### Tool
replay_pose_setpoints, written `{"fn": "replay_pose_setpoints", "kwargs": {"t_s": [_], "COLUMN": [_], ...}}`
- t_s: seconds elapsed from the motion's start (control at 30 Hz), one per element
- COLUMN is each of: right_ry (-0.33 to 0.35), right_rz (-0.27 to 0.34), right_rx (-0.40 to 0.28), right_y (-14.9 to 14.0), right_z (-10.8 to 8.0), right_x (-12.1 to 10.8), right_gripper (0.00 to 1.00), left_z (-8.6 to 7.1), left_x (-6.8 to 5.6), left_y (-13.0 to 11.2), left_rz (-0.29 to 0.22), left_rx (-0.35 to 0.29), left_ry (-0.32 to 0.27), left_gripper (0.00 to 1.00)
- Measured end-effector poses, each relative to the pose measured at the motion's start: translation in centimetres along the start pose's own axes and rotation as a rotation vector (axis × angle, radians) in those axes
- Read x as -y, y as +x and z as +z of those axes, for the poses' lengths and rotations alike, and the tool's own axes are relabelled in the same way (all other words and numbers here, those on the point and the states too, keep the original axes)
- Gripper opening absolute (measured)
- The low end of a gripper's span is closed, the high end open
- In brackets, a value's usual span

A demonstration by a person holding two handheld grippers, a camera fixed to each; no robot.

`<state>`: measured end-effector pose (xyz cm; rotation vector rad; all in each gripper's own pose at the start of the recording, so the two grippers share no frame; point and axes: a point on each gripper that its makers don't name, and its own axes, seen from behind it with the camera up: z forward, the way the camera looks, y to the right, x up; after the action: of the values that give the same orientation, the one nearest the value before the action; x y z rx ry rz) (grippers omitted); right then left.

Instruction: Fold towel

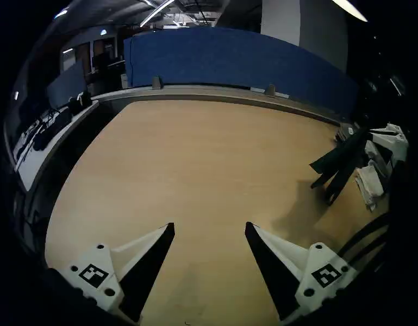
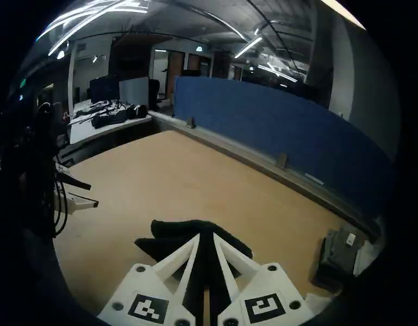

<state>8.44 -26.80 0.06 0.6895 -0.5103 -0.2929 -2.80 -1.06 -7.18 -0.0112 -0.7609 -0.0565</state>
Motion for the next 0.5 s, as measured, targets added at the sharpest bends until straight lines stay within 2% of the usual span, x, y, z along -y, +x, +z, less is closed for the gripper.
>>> {"fn": "replay_pose_setpoints", "kwargs": {"t_s": [0.27,0.5], "right_ry": [-0.036,-0.091], "right_rz": [0.02,0.03], "right_rx": [-0.001,0.004], "right_y": [-0.3,-0.9], "right_z": [-1.4,-3.3], "right_x": [-2.4,-6.2], "right_gripper": [0.02,0.02], "left_z": [0.0,0.2], "left_x": [-0.7,-1.7], "left_y": [0.4,0.8], "left_rz": [0.007,0.026], "left_rx": [-0.002,-0.003], "left_ry": [-0.01,-0.022], "left_gripper": [0.97,0.97]}}
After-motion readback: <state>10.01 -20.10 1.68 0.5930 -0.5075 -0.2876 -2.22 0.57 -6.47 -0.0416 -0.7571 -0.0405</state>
